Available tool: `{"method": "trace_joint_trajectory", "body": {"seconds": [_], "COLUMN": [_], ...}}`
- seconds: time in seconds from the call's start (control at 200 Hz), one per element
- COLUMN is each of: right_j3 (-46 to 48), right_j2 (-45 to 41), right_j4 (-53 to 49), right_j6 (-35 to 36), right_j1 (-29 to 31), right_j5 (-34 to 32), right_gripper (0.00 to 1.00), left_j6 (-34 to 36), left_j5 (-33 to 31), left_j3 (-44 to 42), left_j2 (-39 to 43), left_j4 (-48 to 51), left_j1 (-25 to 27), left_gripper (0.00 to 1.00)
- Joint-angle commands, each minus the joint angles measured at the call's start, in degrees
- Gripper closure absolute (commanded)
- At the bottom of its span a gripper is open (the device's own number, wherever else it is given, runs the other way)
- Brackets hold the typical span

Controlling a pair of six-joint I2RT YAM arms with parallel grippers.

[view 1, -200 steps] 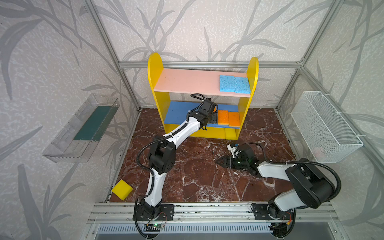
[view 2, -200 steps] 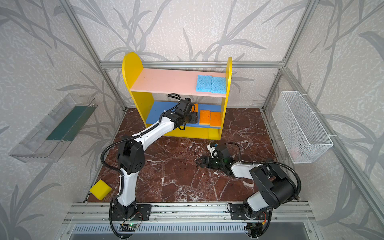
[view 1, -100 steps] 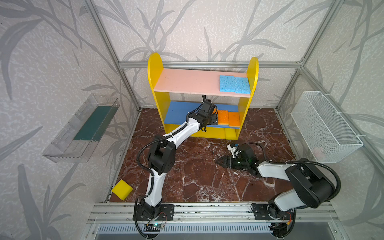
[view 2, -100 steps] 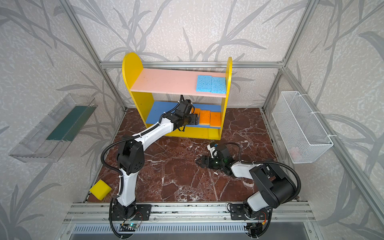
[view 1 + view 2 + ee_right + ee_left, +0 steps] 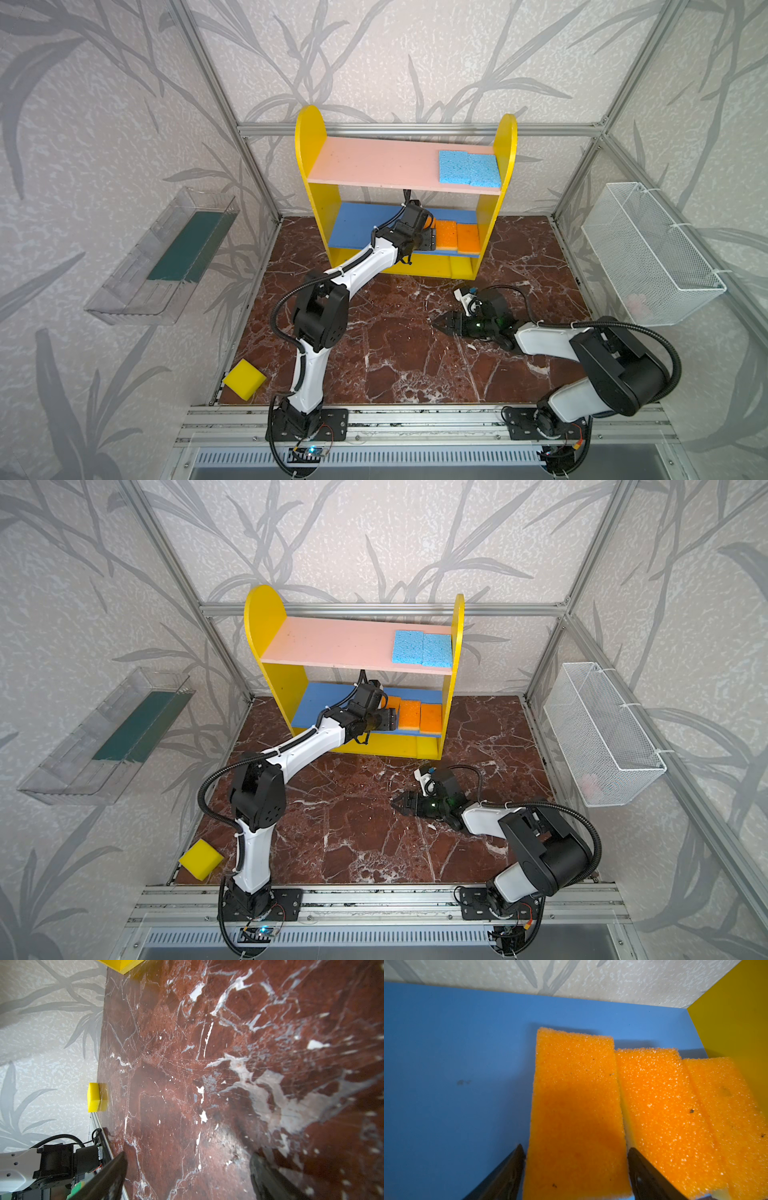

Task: Place and organize the cleaning sponges onto the shelf
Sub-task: 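Lower the orange sponge onto the blue shelf beside the other orange sponges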

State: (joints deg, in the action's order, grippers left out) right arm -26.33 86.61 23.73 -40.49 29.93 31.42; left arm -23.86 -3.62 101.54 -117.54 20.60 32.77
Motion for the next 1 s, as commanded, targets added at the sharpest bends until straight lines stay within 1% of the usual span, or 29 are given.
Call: {"method": "trace_joint_trajectory", "body": {"seconds": [0.0, 0.245, 0.545, 0.685, 0.995], "right_j3": [-0.59, -0.67, -1.01, -1.0, -1.09], "right_j2": [1.08, 1.72, 2.6, 3.03, 3.56], "right_j4": [-0.55, -0.35, -0.18, 0.09, 0.48], "right_j6": [0.06, -0.03, -0.1, -0.2, -0.41], "right_j1": [-0.23, -0.22, -0.19, -0.17, -0.22], "right_j5": [0.47, 0.75, 0.92, 1.09, 1.47], "right_gripper": [0.1, 0.1, 0.1, 0.1, 0.09], "left_j6": [-1.53, -3.28, -4.03, -4.97, -4.67], "left_j5": [1.43, 3.69, 7.25, 7.97, 8.01], "left_j3": [-1.69, -4.23, -5.48, -7.8, -8.61], "left_j2": [2.77, 4.66, 5.05, 6.28, 7.22], "left_j4": [1.88, -0.37, -1.51, -3.47, -3.47], "left_j1": [-0.34, -0.19, -0.27, -0.32, -0.38], "left_gripper": [0.2, 0.2, 0.2, 0.2, 0.2]}}
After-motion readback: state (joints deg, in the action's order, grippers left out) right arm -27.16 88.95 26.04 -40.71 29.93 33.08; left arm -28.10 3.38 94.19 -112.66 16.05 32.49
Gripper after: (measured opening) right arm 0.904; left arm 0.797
